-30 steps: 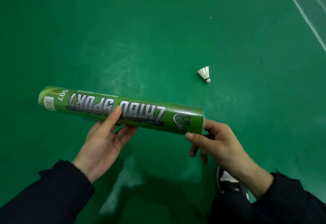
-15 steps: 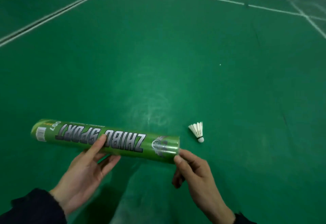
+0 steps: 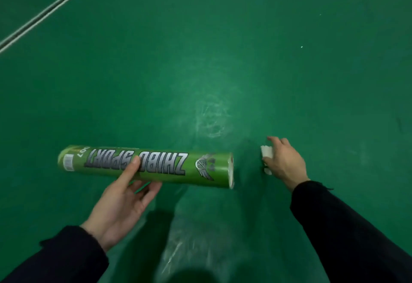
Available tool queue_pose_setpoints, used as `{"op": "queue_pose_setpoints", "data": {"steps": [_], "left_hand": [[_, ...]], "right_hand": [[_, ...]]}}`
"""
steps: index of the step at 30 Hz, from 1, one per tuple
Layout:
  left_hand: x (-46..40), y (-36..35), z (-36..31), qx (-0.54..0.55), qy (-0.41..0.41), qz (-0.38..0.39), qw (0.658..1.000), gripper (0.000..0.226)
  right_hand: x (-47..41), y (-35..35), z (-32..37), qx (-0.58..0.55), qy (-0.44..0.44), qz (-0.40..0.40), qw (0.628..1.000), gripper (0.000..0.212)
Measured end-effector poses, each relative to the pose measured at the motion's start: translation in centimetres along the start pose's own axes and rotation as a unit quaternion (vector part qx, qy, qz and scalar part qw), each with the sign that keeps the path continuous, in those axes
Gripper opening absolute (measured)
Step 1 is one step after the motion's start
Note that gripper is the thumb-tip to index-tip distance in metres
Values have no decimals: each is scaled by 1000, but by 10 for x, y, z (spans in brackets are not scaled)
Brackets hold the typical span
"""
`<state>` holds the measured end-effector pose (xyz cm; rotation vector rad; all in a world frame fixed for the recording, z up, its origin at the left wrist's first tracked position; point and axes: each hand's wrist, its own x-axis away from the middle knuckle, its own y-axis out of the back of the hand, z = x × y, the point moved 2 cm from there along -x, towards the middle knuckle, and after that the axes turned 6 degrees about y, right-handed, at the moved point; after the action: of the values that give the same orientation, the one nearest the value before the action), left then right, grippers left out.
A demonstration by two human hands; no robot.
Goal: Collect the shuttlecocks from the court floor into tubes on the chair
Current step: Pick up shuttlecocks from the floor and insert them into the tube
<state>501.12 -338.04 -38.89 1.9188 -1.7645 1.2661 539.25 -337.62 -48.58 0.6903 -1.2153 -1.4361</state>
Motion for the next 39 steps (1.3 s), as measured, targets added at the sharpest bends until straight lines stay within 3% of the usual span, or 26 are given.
{"op": "queue_pose_setpoints", "data": {"steps": [2,4,5,6,8,9,10,13,21,23,26,30,34,36,39], "left_hand": [[4,5,3,34,16,-3,999,48],[4,10,5,49,29,-3,998,63],[2,12,4,49,30,2,998,64],[0,12,3,42,28,10,999,60],[-3,11,1,25,25,22,999,43],[-4,10,2,19,26,27,999,35],[-3,10,2,15,27,33,999,31],[1,5,6,2,41,65,997,30],[11,-3,6,-28,28,136,990,35],[13,-2,5,-18,29,141,989,38],[13,4,4,-9,26,143,989,38],[8,15,2,-15,19,140,990,36],[6,20,5,-40,21,132,990,50],[-3,29,-9,-4,-11,87,996,64],[-18,58,-46,83,-97,-69,989,68]], "right_hand": [[39,-2,-4,-44,-51,9,998,13],[79,0,1,-117,-54,14,992,29],[97,6,9,-196,-49,-18,979,25],[114,16,20,-305,-42,-66,949,17],[147,42,50,-508,-19,-204,837,6],[159,52,64,-564,-3,-247,788,7],[169,59,80,-586,15,-265,766,9],[185,54,116,-529,76,-244,810,4],[195,45,144,-456,124,-105,875,41],[194,48,148,-474,109,-107,867,41],[191,51,152,-510,91,-73,852,8],[186,49,158,-550,69,-31,832,7],[186,46,159,-600,27,-79,795,19],[188,47,153,-611,27,-118,782,20],[192,51,137,-613,30,-138,778,13]]}}
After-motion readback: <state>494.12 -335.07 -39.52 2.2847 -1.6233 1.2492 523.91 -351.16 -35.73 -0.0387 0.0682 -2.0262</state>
